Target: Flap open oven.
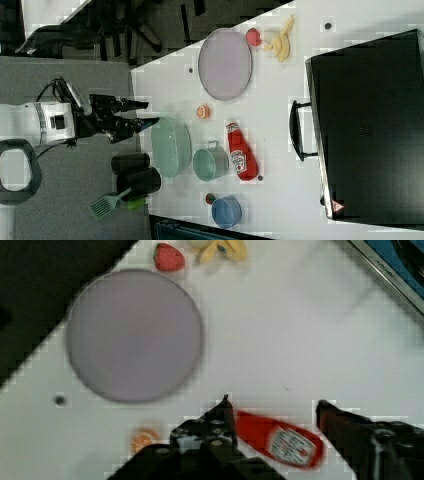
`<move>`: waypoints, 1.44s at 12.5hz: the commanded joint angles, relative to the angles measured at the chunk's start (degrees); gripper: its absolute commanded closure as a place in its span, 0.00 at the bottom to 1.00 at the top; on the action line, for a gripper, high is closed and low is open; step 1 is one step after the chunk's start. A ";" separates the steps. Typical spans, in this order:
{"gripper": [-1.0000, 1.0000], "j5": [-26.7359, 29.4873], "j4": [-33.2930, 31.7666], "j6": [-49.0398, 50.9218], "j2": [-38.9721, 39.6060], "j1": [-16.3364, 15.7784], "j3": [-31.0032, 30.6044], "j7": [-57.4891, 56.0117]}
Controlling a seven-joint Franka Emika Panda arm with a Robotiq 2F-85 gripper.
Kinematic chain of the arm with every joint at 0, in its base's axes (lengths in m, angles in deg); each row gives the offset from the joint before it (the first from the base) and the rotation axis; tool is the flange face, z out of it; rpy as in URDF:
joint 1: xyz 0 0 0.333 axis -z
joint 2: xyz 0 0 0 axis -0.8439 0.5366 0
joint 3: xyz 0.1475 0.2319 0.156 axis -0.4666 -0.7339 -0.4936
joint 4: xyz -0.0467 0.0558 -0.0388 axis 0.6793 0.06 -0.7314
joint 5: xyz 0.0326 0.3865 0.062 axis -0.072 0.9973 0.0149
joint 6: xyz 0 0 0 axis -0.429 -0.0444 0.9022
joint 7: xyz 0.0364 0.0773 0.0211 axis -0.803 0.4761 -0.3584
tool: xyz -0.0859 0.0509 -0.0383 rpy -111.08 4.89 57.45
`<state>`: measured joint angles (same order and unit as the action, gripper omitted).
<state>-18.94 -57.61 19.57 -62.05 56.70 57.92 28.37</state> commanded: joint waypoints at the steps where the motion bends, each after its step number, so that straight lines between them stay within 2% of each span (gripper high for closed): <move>1: 0.21 0.97 -8.49 10.94 -19.99 1.13 1.93 -3.49; 3: 0.00 0.97 -8.48 10.94 -19.99 1.13 1.93 -3.49; 5: 0.00 0.97 -8.48 10.95 -19.98 1.13 1.92 -3.49; 6: 0.05 0.97 -8.48 10.94 -19.99 1.13 1.92 -3.49; 12: 0.78 0.94 -8.88 10.96 -19.88 1.23 2.06 -3.49; 13: 0.82 0.93 -9.25 10.97 -19.79 1.30 2.17 -3.50; 15: 0.83 0.70 -10.89 10.95 -19.77 1.43 2.56 -5.90; 18: 0.83 -1.16 -14.26 9.43 -19.69 1.78 4.04 -20.42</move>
<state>-18.26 -71.37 29.99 -80.66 57.64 61.62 16.68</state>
